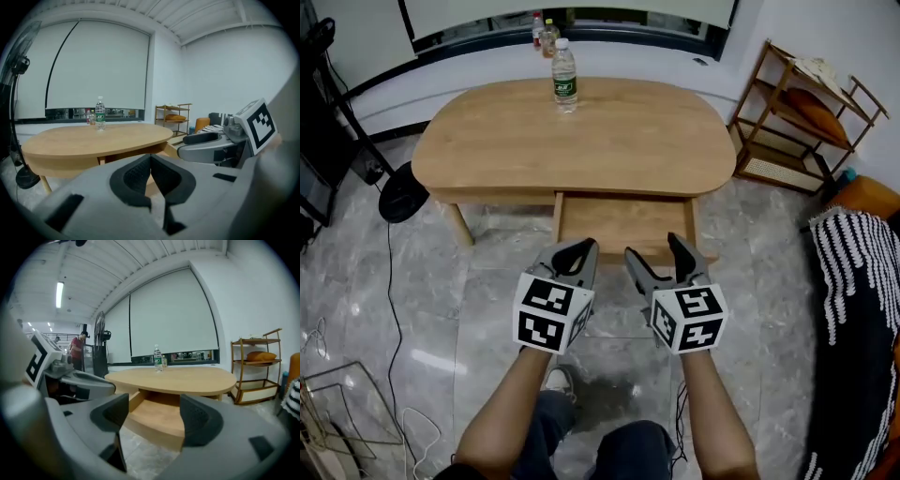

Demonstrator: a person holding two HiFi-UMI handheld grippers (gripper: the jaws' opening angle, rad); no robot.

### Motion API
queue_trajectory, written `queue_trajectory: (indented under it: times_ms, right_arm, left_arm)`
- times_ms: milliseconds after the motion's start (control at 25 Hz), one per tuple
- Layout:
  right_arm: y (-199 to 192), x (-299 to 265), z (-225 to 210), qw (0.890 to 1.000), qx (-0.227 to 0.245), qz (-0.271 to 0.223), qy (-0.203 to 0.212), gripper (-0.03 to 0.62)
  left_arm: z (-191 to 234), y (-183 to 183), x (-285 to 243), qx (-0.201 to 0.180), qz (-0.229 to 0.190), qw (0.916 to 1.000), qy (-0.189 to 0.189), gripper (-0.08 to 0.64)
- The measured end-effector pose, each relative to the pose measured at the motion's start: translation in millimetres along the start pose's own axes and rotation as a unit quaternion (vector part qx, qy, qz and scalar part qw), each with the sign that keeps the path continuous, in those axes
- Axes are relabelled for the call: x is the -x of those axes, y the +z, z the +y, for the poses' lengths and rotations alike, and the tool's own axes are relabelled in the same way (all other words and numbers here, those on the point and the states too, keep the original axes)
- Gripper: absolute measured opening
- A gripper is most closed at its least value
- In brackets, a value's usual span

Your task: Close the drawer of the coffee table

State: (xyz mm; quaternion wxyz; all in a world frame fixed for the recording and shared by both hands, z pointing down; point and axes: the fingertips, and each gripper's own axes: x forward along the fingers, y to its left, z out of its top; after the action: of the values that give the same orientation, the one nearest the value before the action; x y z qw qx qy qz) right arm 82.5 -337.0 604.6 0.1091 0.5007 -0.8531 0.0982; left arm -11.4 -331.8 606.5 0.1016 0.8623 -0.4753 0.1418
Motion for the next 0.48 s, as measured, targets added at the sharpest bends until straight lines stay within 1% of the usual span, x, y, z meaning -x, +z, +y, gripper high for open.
queue_trajectory:
  times_ms: [120,240,360,480]
  right_arm:
    - [-26,-5,1,1.000,0.001,-0.014,0.001,0.331]
    - [-49,-6,2,1.000,-0.005,-0.025,0.003,0.331]
    - [-66,-7,3,0.999,-0.018,-0.035,0.002,0.334]
    - [-84,-8,7,0.999,-0.032,-0.038,0.004,0.344]
  left_arm:
    - [-1,-23,-6,-0.013,-0.007,0.9999,0.005,0.003]
    - [2,-38,-7,-0.011,-0.014,0.9998,0.009,0.003]
    - [4,-41,-7,0.009,-0.023,0.9997,0.007,0.003]
    - [8,-38,-5,0.003,-0.034,0.9993,0.012,0.003]
